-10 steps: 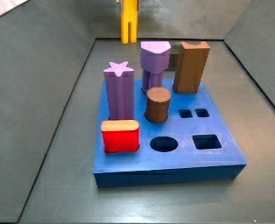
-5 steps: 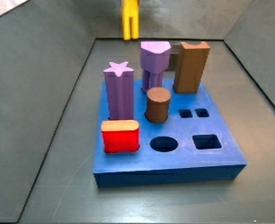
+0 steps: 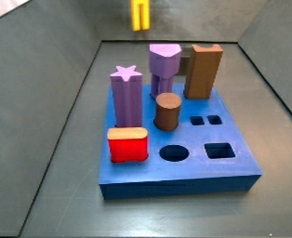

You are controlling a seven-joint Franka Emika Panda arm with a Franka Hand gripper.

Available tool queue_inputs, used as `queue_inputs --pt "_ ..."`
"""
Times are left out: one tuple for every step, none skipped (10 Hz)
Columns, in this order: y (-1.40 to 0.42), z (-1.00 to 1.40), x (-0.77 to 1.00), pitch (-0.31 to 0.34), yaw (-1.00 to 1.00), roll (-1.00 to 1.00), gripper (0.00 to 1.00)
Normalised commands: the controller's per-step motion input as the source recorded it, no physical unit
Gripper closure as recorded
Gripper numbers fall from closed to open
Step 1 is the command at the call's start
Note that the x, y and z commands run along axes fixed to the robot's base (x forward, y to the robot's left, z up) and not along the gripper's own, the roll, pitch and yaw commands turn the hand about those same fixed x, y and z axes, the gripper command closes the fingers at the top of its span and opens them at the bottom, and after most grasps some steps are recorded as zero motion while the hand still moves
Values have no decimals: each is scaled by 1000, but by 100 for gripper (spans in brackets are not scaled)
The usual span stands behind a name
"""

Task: Pick up the double-square object. Move up. Move to above the board. Insert the double-square object.
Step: Move to above the board.

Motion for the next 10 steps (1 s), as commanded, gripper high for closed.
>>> queue_inputs --pt "-81 1000 286 4 109 35 100" --pt "-73 1000 260 38 78 37 100" --pt "-68 1000 229 77 52 45 100" --pt "-64 1000 214 90 45 52 100" --pt "-57 1000 181 107 36 64 100" --pt "-53 1000 157 110 33 67 100" --pt "-48 1000 122 111 32 71 100" --pt "-44 1000 102 112 32 76 100" --pt "-34 873 62 109 34 79 100" --pt "-28 734 38 105 36 74 100"
